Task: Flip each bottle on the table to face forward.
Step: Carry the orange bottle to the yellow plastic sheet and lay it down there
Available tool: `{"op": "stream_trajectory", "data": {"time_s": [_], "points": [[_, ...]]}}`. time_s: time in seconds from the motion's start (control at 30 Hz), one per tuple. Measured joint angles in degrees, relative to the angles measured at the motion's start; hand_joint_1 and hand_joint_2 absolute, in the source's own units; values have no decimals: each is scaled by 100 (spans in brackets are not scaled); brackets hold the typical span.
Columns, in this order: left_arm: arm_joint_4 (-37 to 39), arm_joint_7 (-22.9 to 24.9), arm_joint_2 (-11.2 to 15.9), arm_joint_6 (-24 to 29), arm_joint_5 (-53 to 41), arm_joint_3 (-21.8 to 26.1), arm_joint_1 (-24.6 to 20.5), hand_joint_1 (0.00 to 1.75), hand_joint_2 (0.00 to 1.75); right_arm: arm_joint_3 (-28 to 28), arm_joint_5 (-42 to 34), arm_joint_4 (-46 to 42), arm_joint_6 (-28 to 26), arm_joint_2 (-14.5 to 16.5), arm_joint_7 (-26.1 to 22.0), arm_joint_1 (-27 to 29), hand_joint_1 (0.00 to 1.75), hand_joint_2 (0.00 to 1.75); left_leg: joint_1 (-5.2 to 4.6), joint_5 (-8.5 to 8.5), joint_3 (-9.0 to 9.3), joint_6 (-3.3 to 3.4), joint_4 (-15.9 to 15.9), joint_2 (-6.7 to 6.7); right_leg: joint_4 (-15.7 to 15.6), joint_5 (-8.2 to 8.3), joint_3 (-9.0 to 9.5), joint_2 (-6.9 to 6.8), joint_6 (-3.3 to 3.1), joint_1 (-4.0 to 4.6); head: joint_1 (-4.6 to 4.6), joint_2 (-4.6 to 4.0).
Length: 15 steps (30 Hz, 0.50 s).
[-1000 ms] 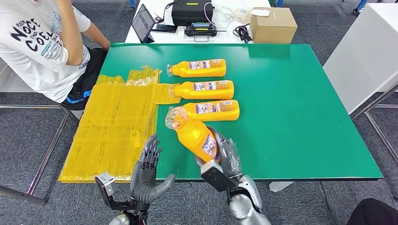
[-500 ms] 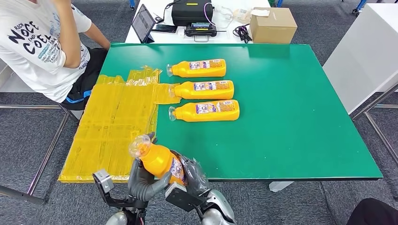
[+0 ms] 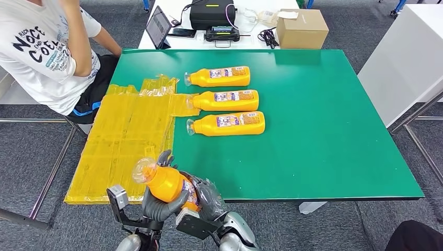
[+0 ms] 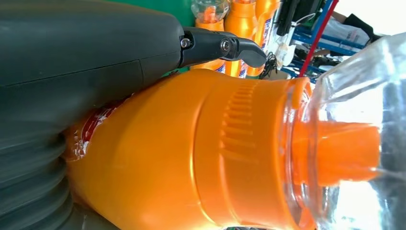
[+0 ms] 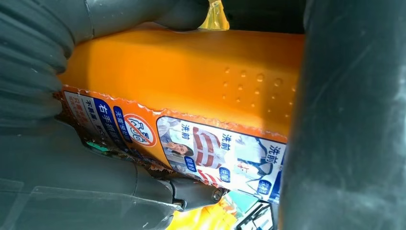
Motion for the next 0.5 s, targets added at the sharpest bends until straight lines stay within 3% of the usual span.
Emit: {"op": "stream_trajectory", "data": {"time_s": [0.27, 0.3, 0.4, 0.43, 0.5], "points": [[103, -13, 0, -57, -84, 0, -4, 3, 175, 4, -110, 30, 14, 10, -3, -15, 175, 175, -2, 0, 0, 0, 1, -1, 0, 1, 2, 0, 0, -2, 1, 0], [108, -14, 0, -59, -84, 0, -4, 17, 175, 4, -112, 32, 14, 11, -3, -16, 175, 175, -2, 0, 1, 0, 1, -1, 0, 2, 2, 0, 0, -2, 1, 0], [119, -16, 0, -65, -85, 0, -4, 144, 175, 4, -112, 34, 15, 13, -3, -18, 175, 175, -2, 0, 1, 0, 1, -1, 0, 2, 2, 0, 0, -2, 0, 0], [121, -25, 0, -76, -85, 0, -3, 173, 175, 4, -113, 35, 15, 14, -2, -19, 175, 175, -2, 0, 1, 0, 0, -1, 0, 2, 2, 0, 0, -1, 1, 0], [122, -68, 0, -142, -48, 3, 4, 175, 175, 4, -114, 36, 17, 15, 3, -22, 175, 175, -2, 0, 1, 0, 0, 0, 0, 2, 1, 0, 0, -1, 0, 0]]}}
